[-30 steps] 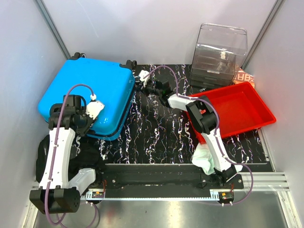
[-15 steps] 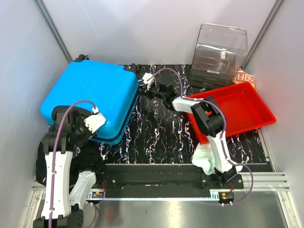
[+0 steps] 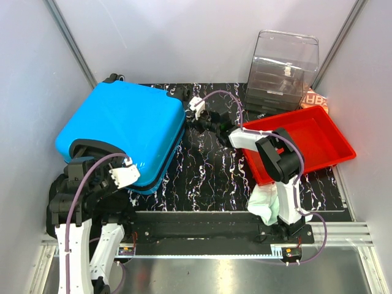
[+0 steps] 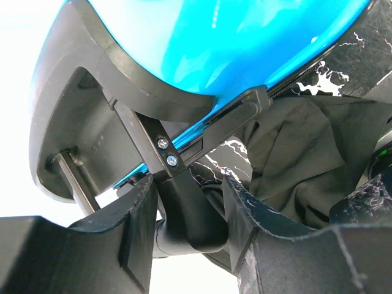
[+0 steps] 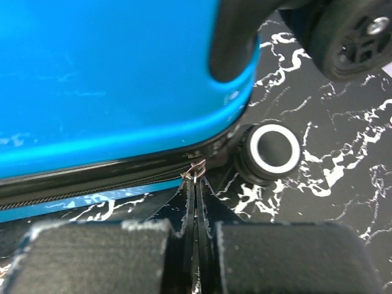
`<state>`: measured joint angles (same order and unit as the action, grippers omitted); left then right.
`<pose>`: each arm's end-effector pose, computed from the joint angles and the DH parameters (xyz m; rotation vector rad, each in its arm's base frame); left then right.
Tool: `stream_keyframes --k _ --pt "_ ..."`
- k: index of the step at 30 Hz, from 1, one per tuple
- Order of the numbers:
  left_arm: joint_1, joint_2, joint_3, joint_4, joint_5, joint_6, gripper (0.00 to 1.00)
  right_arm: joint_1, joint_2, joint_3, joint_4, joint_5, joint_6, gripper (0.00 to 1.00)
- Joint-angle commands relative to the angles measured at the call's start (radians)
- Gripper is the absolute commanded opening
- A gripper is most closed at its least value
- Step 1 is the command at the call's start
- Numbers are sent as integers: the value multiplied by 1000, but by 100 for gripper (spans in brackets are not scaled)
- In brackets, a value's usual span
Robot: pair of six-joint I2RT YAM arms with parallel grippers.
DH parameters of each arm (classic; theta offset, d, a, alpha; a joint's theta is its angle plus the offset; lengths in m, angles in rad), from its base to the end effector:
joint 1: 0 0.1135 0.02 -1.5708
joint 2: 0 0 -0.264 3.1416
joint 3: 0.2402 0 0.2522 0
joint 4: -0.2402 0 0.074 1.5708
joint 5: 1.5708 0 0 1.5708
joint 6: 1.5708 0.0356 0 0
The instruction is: Open, take out, and arrange the luggage
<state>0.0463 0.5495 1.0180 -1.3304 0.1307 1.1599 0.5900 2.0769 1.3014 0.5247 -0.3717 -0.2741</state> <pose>0.0576 -0.0020 0.3326 1.3505 2.0567 0.3837 0.3823 0.2715 0.1892 -1.0037 1.5422 0.5603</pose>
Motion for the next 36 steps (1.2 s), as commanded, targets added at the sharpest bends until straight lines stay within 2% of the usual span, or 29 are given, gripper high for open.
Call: stream_keyframes --k 1,9,13,18,21,24,25,27,28,29,33,36 --pt "-31 -23 -10 -217 127 168 0 -84 3 137 29 116 -30 0" --pt "-31 -25 -32 -216 129 173 0 -116 147 370 14 16 -129 0" --pt "-33 -23 -41 -214 118 172 0 -140 233 436 171 11 -102 0" --pt "-33 -17 -44 -216 110 173 0 -145 336 539 325 -102 -111 0" --pt "-34 -14 -42 -216 113 170 0 -145 388 613 376 -220 -57 0" --pt "-33 -8 -44 -214 115 150 0 -139 391 604 412 -390 -14 0" --pt "-33 -5 -39 -211 115 138 18 -136 387 569 435 -447 -14 0" --pt "-33 4 -23 -194 113 88 59 -133 365 527 489 -467 12 0" --pt "-34 7 -10 -170 116 68 86 -131 356 485 506 -470 27 0" --pt "-33 12 2 -150 121 43 99 -131 345 463 520 -475 38 0" --pt "-33 84 141 -69 204 -113 99 -131 305 372 586 -507 101 0" --pt "-33 173 238 -41 320 -220 99 -119 276 308 616 -515 107 0"
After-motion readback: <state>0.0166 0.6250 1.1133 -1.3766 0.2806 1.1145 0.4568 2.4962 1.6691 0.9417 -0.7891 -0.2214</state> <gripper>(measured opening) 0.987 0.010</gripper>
